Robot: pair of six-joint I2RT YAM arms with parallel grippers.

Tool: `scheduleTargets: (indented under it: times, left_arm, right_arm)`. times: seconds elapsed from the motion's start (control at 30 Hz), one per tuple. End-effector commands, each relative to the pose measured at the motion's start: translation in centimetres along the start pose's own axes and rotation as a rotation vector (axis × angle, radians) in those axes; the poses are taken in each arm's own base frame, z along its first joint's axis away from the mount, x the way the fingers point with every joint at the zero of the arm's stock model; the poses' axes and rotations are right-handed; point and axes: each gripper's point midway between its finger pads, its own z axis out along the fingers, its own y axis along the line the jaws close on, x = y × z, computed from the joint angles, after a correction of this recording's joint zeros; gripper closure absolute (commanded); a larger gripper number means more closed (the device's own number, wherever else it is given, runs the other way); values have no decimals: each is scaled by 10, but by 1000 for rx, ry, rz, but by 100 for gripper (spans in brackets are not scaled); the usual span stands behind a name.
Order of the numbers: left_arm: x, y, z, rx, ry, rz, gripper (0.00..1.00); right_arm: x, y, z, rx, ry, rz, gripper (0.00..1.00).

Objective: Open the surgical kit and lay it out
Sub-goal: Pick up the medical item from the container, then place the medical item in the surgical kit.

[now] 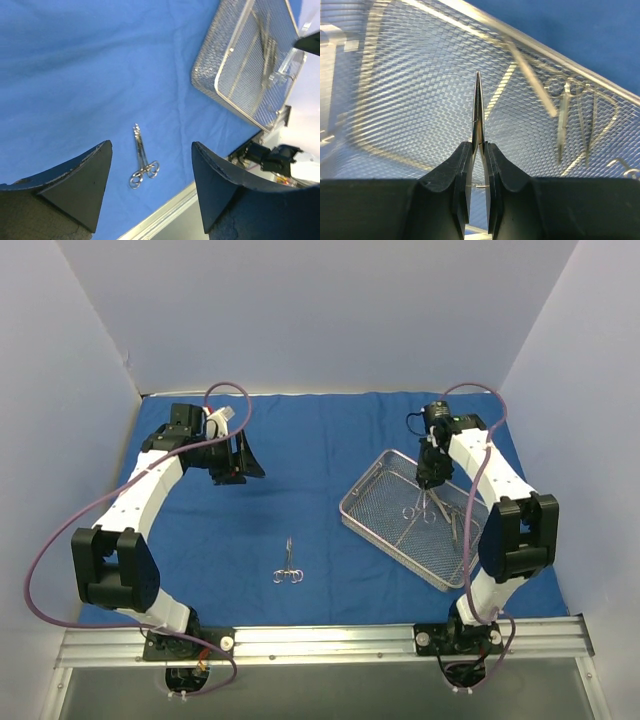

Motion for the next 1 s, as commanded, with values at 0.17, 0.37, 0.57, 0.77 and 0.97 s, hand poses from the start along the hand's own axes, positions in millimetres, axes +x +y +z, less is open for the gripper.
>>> scheduleTargets:
  times: [0.17, 0.37, 0.57, 0.77, 0.97]
  left_arm:
    - [-15, 44, -15, -255, -61, -68, 29]
    - [-28, 58, -32, -360, -110, -103, 29]
    - [-30, 59, -45, -367, -136, -122, 23]
    - [-43, 56, -69, -391, -190, -125, 21]
    - [-41, 44, -84, -375, -220, -129, 21]
  right_arm:
    - [-5, 110, -65, -197, -45, -74, 100]
    - [10, 211, -75, -322, -68, -148, 100]
    - [51, 276, -62, -393, -12, -139, 100]
    - [117, 330, -44, -415, 48, -174, 100]
    - [163, 371, -36, -428, 74, -211, 100]
